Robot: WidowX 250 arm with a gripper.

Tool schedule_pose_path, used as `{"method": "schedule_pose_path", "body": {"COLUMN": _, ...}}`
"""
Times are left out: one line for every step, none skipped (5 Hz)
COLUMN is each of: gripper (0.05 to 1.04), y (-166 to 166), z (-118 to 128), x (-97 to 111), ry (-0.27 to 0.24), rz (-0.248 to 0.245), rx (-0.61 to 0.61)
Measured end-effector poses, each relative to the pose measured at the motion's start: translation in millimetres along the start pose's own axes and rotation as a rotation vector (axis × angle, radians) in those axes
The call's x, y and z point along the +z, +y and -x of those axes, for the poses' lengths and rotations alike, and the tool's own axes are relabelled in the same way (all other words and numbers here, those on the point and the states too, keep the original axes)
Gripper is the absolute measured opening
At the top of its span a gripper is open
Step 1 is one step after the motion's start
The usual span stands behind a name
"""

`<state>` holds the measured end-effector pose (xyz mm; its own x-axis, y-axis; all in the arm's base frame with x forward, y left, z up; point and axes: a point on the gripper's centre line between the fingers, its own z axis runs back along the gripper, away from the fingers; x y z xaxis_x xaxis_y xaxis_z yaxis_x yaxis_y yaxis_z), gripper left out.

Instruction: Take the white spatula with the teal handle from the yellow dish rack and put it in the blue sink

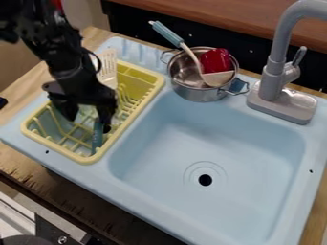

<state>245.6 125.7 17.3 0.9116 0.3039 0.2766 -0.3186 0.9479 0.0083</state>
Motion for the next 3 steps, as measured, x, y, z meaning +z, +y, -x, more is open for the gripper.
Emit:
{"method": "schedule_pose_path", "body": {"gripper": 0.954, "y": -2.8, "z": -1.3, "x": -7.2, "ry": -0.015, "rz": -0.018, "rx": 0.0}}
{"method": "schedule_pose_path", "body": {"gripper": 0.806, "y": -3.2, "z": -1.1, "x": -11.4, "ry": -0.022, "rz": -0.036, "rx": 0.003}}
{"method": "schedule_pose_path", "body": {"gripper": 0.517, "y": -5.0, "z": 0.2, "x": -11.9, "ry": -0.014, "rz": -0.025, "rx": 0.017}}
